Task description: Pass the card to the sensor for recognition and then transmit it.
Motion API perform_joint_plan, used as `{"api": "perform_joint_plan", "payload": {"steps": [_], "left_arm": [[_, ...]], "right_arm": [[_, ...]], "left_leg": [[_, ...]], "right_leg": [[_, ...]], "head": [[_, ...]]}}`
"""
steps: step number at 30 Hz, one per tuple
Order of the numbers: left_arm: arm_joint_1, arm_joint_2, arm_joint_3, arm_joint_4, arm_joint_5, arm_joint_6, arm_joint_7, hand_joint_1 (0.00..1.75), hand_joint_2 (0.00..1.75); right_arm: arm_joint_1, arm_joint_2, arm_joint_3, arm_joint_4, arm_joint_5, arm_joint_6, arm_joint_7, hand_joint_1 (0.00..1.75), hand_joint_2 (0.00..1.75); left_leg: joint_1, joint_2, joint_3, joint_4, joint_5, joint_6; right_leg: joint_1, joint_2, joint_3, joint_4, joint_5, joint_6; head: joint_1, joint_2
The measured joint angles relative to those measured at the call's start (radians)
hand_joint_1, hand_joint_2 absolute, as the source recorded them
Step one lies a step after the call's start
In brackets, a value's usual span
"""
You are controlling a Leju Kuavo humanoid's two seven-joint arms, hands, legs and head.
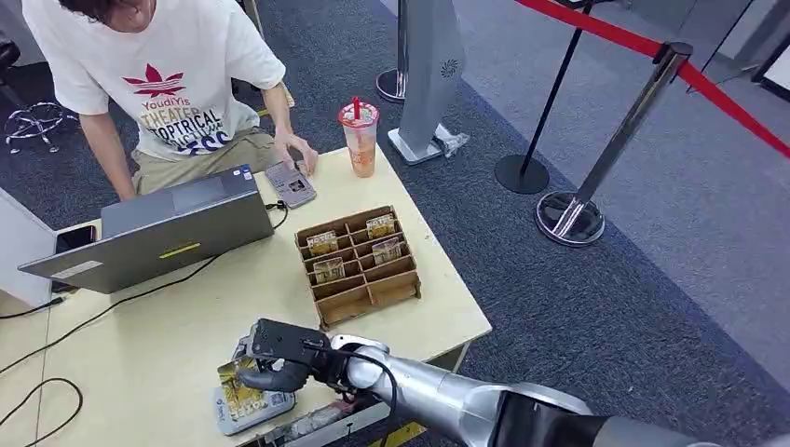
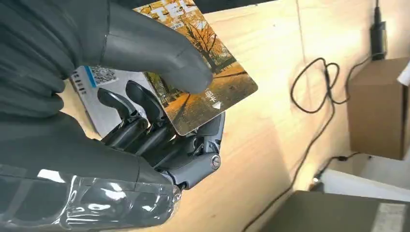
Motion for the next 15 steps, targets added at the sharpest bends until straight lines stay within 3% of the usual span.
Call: {"api": "perform_joint_plan", "payload": {"steps": [15], "left_arm": [[0.0,0.001,0.002,0.0,-0.012,-0.008,0.009,0.0,0.0]], "right_arm": [[-0.042,0.018,0.014,0.187,-0.053,-0.001,-0.01,1.75,1.75]], "left_leg": [[0.0,0.0,0.0,0.0,0.0,0.0]], "right_leg": [[0.0,0.0,0.0,0.0,0.0,0.0]], "head": [[0.0,0.0]]}}
